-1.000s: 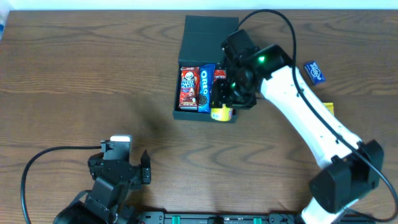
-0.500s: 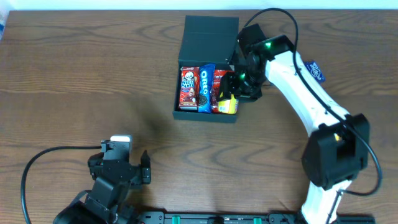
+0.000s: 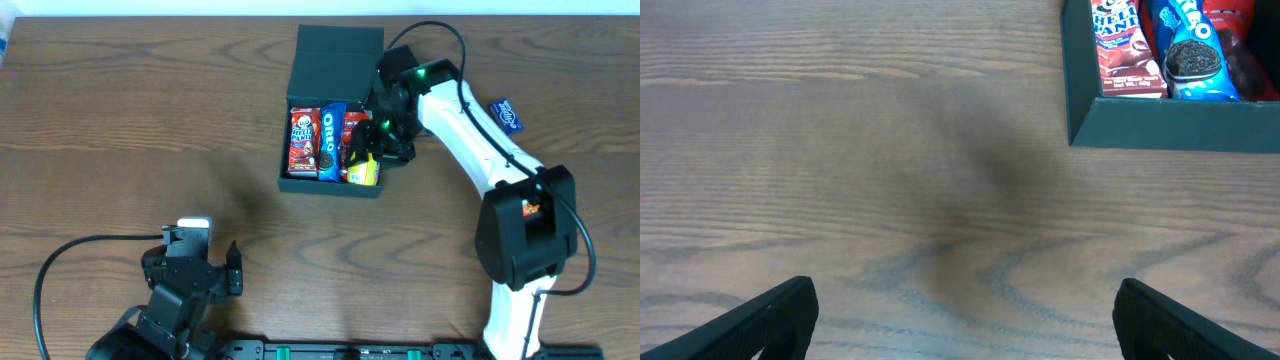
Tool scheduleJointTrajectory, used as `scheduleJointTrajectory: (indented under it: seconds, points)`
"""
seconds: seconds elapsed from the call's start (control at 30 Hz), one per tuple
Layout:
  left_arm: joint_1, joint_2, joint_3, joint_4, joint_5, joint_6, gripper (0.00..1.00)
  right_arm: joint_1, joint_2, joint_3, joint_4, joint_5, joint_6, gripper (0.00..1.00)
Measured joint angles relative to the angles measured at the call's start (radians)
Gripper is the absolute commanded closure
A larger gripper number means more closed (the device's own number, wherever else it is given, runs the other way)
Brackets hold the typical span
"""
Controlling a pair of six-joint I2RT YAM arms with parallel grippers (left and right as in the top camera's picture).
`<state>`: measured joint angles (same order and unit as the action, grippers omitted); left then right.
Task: Pack container
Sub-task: 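Lower the Mentos tube into the box and open the right gripper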
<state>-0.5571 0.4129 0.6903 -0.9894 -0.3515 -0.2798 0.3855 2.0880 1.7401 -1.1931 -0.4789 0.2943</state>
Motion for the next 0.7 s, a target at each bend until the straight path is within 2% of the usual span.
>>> scheduleJointTrajectory:
  seconds: [0.23, 0.3, 0.43, 0.7]
  points:
    - [0.000, 0.000, 0.000, 0.000, 0.000, 0.000, 0.05, 0.000, 0.032, 0.008, 0.014, 0.002, 0.000, 0.98]
    - [0.000, 0.000, 0.000, 0.000, 0.000, 0.000, 0.05, 0.000, 0.034, 0.008, 0.018, 0.008, 0.002, 0.95]
    - [0.000, 0.000, 0.000, 0.000, 0.000, 0.000, 0.05, 0.000, 0.034, 0.008, 0.019, 0.024, 0.013, 0.84]
    - [0.000, 0.000, 0.000, 0.000, 0.000, 0.000, 0.05, 0.000, 0.034, 0.008, 0.019, 0.027, 0.016, 0.44]
